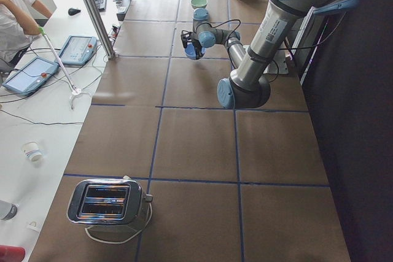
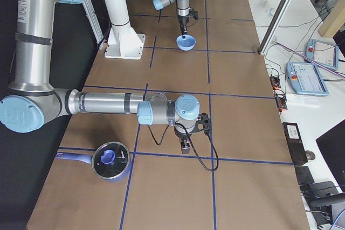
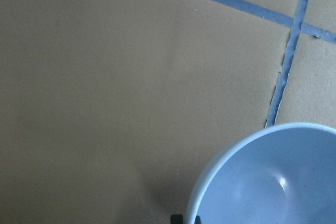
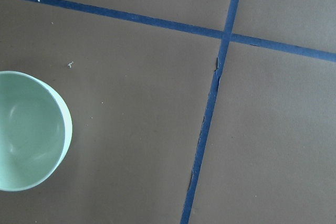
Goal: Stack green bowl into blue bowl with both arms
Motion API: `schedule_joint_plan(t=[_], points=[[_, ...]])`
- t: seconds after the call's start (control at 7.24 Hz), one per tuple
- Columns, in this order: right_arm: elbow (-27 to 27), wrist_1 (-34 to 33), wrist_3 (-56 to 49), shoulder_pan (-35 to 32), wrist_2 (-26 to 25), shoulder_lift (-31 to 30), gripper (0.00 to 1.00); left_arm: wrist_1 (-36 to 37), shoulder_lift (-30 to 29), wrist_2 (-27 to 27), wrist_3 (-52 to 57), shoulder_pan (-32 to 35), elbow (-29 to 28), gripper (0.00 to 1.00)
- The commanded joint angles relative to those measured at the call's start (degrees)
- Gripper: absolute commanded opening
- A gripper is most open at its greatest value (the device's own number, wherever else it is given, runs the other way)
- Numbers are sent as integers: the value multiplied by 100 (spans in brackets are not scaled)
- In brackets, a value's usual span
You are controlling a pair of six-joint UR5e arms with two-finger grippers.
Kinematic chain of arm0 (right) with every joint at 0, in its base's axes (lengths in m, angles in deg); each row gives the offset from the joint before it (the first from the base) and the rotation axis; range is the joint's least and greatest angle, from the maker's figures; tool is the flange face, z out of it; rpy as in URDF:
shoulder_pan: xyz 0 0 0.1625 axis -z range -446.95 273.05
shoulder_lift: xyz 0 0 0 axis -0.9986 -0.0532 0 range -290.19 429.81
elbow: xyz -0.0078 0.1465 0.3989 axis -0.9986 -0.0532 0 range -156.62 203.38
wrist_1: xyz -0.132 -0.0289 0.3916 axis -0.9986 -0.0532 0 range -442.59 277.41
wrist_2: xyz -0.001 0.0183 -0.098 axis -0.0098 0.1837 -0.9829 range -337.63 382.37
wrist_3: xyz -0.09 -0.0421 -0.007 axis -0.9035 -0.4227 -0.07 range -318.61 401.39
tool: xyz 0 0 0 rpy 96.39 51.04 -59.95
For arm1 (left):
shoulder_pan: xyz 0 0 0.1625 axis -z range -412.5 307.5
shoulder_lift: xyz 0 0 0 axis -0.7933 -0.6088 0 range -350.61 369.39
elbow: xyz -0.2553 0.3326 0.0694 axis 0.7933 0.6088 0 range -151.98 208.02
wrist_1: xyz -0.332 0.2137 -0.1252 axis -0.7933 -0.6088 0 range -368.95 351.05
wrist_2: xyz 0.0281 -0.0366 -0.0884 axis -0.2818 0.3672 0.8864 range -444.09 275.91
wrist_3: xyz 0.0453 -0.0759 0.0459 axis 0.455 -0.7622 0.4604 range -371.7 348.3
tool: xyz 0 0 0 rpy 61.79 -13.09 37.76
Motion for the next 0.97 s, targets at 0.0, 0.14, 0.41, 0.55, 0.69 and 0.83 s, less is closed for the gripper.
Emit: schedule_joint_plan(t=[0.0,0.14,0.41,0.55,0.69,0.83], points=[[-32,-2,0,0,0,9,100,-3,-6,-19,24,-82,-64,10],[-32,-2,0,0,0,9,100,-3,11,-19,24,-83,-64,55],[-41,-2,9,0,9,18,100,40,12,-37,330,-65,32,100],[-41,6,17,0,9,36,100,119,46,15,515,74,198,100],[-41,6,9,0,17,53,100,1042,99,259,1204,302,522,100],[-15,6,17,0,52,62,100,1921,308,323,2298,652,1134,100]])
